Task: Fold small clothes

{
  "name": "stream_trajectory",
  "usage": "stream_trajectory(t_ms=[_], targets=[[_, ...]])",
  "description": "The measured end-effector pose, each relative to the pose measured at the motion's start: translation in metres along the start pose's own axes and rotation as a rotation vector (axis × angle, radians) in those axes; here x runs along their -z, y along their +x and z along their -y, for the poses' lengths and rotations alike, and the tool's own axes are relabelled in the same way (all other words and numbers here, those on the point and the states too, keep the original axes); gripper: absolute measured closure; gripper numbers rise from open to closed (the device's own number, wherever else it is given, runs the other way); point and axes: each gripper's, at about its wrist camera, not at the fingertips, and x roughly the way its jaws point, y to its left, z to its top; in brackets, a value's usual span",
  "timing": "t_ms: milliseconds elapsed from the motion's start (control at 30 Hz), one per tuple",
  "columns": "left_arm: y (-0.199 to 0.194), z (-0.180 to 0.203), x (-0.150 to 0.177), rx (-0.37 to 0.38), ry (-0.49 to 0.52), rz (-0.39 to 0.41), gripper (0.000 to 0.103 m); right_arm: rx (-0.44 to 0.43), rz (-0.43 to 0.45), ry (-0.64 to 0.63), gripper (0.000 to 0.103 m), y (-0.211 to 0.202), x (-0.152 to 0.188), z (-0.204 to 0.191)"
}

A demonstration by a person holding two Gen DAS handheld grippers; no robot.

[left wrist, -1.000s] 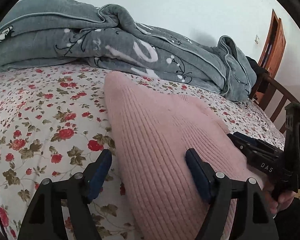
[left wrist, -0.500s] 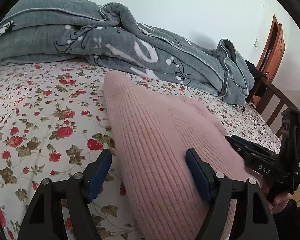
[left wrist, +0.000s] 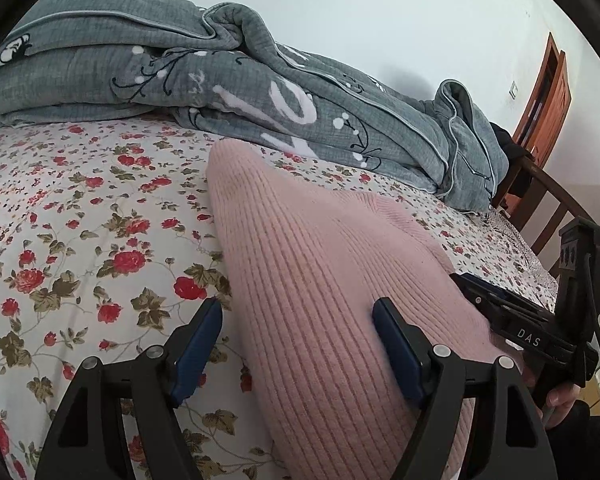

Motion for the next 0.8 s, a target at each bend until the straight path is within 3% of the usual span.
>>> stream_trajectory(t_ms=[367,800], targets=[[0.0003,-0.0006,-0.0004,-0.002,0.001,0.001,0.025,0.006,0.009,-0.006,0.047,-0.0001,0.0002,-0.0006],[-0.0004,0.0087,-0.0016,-0.054,0.015,0.017,0.025,-0.012,0.01,0.018,0.045,-0.0003,0.0005,0.0037]])
